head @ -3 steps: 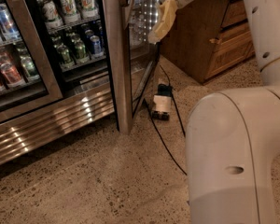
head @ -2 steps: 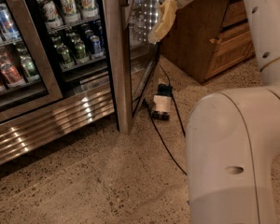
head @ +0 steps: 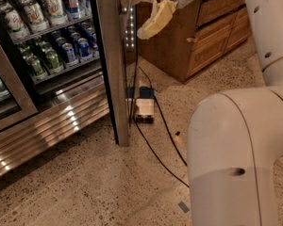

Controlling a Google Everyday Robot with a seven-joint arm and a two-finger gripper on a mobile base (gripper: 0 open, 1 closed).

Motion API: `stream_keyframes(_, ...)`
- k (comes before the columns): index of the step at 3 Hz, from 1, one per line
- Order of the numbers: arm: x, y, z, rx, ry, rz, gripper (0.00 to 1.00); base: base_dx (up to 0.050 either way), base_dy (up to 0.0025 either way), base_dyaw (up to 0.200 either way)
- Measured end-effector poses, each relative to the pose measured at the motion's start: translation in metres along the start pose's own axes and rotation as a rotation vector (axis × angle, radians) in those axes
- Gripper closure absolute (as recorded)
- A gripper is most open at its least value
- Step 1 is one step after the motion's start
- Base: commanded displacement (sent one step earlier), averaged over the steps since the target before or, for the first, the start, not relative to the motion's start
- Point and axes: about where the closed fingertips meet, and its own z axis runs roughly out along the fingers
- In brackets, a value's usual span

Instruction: Open right fridge door

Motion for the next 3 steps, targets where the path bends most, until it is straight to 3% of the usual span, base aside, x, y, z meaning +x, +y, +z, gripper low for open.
stream_keyframes(1, 0.000, 0.000, 0.000, 0.000, 0.000, 0.000, 0.25, 0.000, 0.00000, 0.000)
stream_keyframes(2, -0.001, -0.011, -0.003, 0.051, -0.003, 0.002, 0.06, 0.000, 0.00000, 0.000)
stream_keyframes(3, -0.006, 0.006, -0.054, 0.161, -0.033, 0.020, 0.00, 0.000, 0.00000, 0.000)
